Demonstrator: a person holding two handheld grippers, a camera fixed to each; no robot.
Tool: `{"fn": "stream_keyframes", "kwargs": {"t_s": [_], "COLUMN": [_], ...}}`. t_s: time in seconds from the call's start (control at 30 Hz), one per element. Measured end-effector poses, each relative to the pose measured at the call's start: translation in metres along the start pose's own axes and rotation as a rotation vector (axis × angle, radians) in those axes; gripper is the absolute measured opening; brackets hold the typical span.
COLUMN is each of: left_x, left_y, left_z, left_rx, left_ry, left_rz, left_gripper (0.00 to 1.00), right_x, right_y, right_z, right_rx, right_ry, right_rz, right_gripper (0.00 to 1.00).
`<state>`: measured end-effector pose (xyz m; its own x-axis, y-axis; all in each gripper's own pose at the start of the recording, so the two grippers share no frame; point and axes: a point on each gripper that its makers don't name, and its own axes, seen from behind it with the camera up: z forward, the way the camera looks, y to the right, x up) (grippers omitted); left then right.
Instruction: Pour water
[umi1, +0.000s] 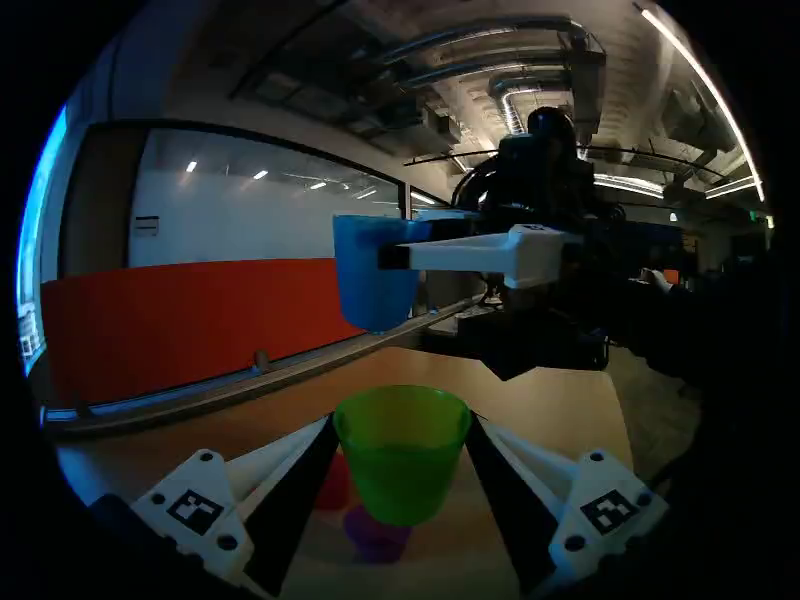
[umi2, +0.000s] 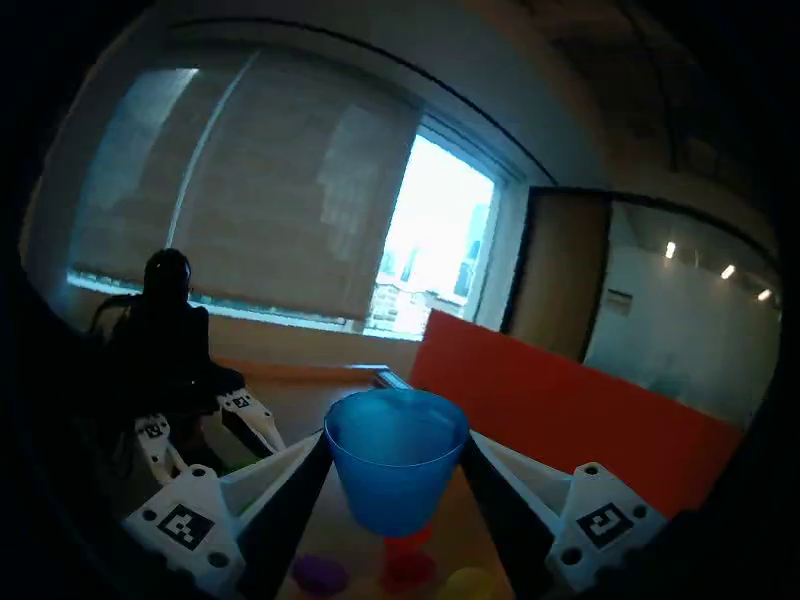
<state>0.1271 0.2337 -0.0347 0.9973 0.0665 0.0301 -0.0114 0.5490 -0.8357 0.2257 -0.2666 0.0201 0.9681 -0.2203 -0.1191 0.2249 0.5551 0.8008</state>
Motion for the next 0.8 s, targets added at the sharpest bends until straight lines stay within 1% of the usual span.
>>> {"fn": "stream_keyframes", "kwargs": {"t_s": [0.1, 0.2, 0.4, 0.5, 0.57, 0.8], "left_x": [0.0, 0.0, -0.001, -0.003, -0.004, -0.01], "left_y": [-0.001, -0.003, -0.008, -0.013, -0.017, -0.035], "left_z": [-0.001, -0.001, -0.003, -0.003, -0.004, -0.007], "left_rx": [0.003, 0.007, 0.016, 0.027, 0.036, 0.071], "left_ry": [-0.001, -0.003, -0.012, -0.02, -0.026, -0.05], "left_rz": [0.001, 0.002, 0.006, 0.01, 0.011, 0.007], "left_gripper": [0.88, 0.88, 0.88, 0.88, 0.88, 0.88], "right_x": [0.002, 0.002, 0.0, -0.005, -0.01, -0.034], "right_y": [0.001, 0.003, 0.005, 0.007, 0.01, 0.013], "right_z": [-0.002, -0.003, -0.008, -0.011, -0.013, -0.024], "right_rx": [0.005, 0.008, 0.023, 0.02, 0.015, 0.006], "right_ry": [0.009, 0.017, 0.016, 0.006, -0.006, -0.06], "right_rz": [0.078, 0.131, 0.212, 0.229, 0.229, 0.211], "right_gripper": [0.9, 0.9, 0.9, 0.9, 0.9, 0.9]}}
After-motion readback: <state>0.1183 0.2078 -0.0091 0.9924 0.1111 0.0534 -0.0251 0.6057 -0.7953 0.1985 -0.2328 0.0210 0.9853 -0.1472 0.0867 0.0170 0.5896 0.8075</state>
